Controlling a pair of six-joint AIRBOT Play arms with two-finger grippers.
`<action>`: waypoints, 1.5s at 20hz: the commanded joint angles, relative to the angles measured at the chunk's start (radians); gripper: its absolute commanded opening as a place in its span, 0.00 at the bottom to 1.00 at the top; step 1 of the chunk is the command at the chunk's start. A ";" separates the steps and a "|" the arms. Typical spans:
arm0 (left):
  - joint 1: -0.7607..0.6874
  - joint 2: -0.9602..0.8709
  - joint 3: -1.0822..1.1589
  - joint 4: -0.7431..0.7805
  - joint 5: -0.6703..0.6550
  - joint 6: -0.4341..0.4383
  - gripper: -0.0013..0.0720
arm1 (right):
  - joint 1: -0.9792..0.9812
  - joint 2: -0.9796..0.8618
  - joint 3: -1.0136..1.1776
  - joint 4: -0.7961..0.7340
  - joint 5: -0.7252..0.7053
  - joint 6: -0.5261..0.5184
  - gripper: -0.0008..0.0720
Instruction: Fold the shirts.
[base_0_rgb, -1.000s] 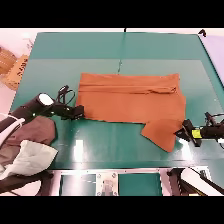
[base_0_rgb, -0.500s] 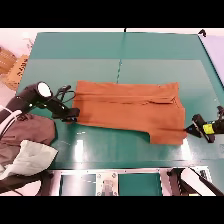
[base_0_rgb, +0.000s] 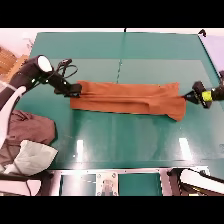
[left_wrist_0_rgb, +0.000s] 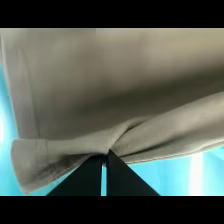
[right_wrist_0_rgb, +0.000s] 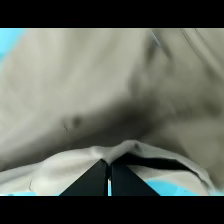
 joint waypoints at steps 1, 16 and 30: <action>0.000 -0.178 0.207 -0.004 0.031 0.003 0.04 | 0.072 -0.218 0.186 0.032 -0.056 -0.001 0.04; 0.150 -0.375 0.624 -0.055 0.007 -0.108 0.89 | -0.132 -0.586 0.572 0.061 0.152 -0.303 0.77; 0.069 -0.375 0.624 -0.252 -0.108 -0.004 0.36 | -0.018 -0.789 0.599 0.136 0.336 -0.451 0.53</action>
